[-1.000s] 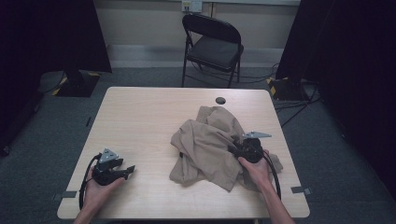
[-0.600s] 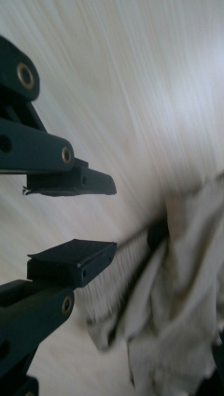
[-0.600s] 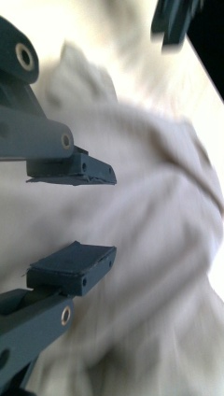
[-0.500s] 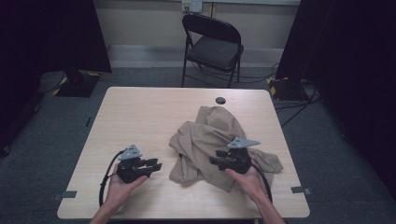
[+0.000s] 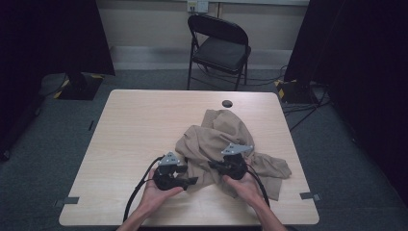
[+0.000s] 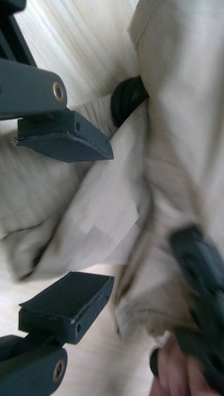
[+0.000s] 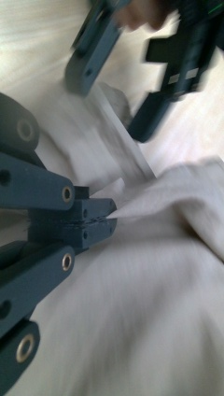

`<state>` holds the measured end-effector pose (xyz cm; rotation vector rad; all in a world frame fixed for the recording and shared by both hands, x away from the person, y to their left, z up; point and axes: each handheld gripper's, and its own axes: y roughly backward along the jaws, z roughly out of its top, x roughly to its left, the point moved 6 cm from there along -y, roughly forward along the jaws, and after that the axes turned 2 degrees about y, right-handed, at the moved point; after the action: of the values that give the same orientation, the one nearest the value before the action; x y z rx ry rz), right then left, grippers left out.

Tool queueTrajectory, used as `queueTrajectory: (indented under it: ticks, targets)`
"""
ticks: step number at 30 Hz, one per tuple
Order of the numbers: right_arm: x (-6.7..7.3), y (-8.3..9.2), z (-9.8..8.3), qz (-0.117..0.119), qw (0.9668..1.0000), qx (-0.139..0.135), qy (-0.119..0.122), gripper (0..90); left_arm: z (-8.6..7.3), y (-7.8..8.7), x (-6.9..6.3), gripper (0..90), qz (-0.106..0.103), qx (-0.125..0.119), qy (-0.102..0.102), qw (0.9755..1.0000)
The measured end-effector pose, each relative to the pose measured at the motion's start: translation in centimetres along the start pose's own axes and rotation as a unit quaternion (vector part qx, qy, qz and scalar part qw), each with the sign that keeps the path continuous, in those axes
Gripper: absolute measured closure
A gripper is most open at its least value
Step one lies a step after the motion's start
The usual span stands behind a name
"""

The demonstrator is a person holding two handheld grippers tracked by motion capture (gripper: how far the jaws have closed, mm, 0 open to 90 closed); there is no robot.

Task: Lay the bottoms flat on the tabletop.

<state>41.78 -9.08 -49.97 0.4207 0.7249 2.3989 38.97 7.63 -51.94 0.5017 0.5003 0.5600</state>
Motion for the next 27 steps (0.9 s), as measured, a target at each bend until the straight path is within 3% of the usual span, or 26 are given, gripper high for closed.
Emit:
queueTrajectory:
  ticks: [1, 2, 4, 6, 9, 12, 13, 14, 16, 18, 20, 22, 23, 24, 25, 27]
  targets:
    - [-0.6, 0.6, 0.2, -0.007, 0.9999, -0.008, -0.008, 90.0, -0.1, -0.4, 0.2, 33.1, 0.006, 0.005, 0.001, 1.0]
    - [-0.9, 1.0, 0.2, -0.009, 0.9998, -0.014, -0.011, 90.0, -0.3, -0.5, 0.4, 35.2, 0.011, 0.011, -0.013, 0.9998]
    - [-1.8, 2.0, 0.3, -0.016, 0.9994, -0.022, -0.022, 90.0, -0.2, -0.3, 0.8, 46.2, 0.029, 0.009, -0.023, 0.9993]
    - [-2.6, 2.8, 0.1, -0.021, 0.9987, -0.03, -0.034, 90.0, -0.4, -0.2, 1.2, 59.4, 0.043, 0.015, -0.049, 0.9978]
    - [-3.7, 3.8, -0.2, -0.03, 0.9974, -0.042, -0.049, 90.0, -0.3, -0.1, 2.1, 74.6, 0.064, 0.016, -0.055, 0.9963]
    - [-4.2, 4.4, -0.3, -0.032, 0.9964, -0.052, -0.06, 90.0, -0.2, 0.1, 3.1, 76.7, 0.073, 0.011, -0.049, 0.9961]
    - [-4.3, 4.5, -0.3, -0.033, 0.9963, -0.051, -0.061, 90.0, -0.2, 0.3, 3.6, 76.6, 0.093, 0.016, -0.064, 0.9935]
    - [-4.4, 4.6, -0.4, -0.032, 0.9962, -0.052, -0.062, 90.0, -0.3, 0.3, 4.0, 72.5, 0.1, 0.015, -0.063, 0.9929]
    - [-4.4, 4.8, -0.4, -0.031, 0.9962, -0.053, -0.062, 89.5, -0.3, 0.6, 5.2, 72.2, 0.088, 0.004, -0.042, 0.9952]
    - [-4.2, 4.7, -0.6, -0.025, 0.9964, -0.05, -0.063, 88.9, -0.2, 0.8, 6.1, 72.2, 0.09, -0.002, -0.03, 0.9955]
    - [-4.0, 4.5, -0.7, -0.018, 0.9969, -0.044, -0.062, 88.0, 0.2, 1.0, 6.9, 72.1, 0.102, 0.008, -0.035, 0.9942]
    - [-3.6, 4.2, -0.9, -0.013, 0.9976, -0.037, -0.057, 87.2, 0.5, 1.3, 8.0, 70.8, 0.127, 0.008, -0.043, 0.9909]
    - [-3.4, 4.1, -1.0, -0.005, 0.9979, -0.032, -0.056, 86.9, 0.6, 1.4, 8.5, 70.0, 0.121, 0.012, -0.033, 0.992]
    - [-3.1, 4.0, -1.2, 0.0, 0.9982, -0.028, -0.053, 86.4, 0.7, 1.6, 9.0, 69.7, 0.126, 0.009, -0.027, 0.9917]
    - [-2.9, 3.9, -1.3, 0.003, 0.9984, -0.024, -0.051, 86.5, 0.9, 2.0, 10.0, 69.0, 0.142, 0.008, -0.018, 0.9897]
    - [-2.1, 3.5, -2.0, 0.017, 0.9989, -0.006, -0.042, 88.1, 1.0, 2.5, 11.3, 68.2, 0.139, 0.002, 0.012, 0.9902]
